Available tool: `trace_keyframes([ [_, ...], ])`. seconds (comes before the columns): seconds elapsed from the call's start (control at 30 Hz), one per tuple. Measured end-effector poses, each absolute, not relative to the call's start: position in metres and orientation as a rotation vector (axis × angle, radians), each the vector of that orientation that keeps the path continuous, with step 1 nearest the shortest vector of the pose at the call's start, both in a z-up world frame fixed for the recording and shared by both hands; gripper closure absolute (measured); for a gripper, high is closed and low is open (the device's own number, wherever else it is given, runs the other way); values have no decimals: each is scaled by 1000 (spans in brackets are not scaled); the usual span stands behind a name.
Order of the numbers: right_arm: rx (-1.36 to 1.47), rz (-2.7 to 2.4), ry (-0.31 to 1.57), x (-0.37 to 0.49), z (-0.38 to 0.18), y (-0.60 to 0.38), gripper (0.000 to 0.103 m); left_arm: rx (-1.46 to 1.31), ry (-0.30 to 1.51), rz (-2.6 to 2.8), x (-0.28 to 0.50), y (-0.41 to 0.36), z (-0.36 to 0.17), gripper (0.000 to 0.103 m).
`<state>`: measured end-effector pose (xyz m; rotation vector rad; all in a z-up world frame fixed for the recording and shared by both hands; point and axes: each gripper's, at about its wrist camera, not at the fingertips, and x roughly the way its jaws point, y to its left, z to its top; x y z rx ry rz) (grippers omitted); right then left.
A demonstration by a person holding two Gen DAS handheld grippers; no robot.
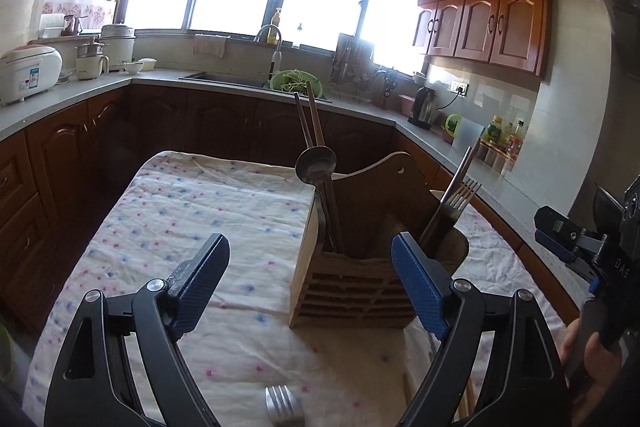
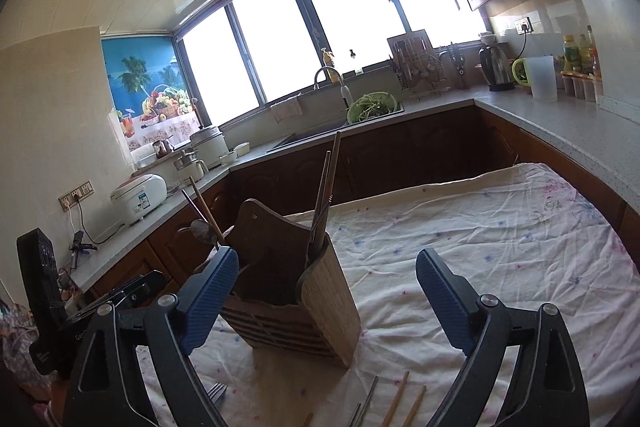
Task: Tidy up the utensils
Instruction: 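Open both tools to release the spoon and fork in the holder, then pull both tools back and move them toward the remaining chopsticks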
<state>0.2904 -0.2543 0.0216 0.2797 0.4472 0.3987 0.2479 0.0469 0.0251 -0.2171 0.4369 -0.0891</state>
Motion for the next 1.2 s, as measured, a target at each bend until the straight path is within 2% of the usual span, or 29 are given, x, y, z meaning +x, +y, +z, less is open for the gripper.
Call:
trace_keyframes([
  [0.27,332,364,449,245,27,-281,8,-228,468,-84,206,44,27,12],
  [0.67,413,285,551,181,-7,-317,8,-235,529,-109,150,31,14,9],
  [0.83,387,249,542,158,-13,-320,0,-239,536,-114,135,24,7,8],
  [1.2,351,221,562,131,-39,-317,0,-238,634,-136,118,5,-30,7],
])
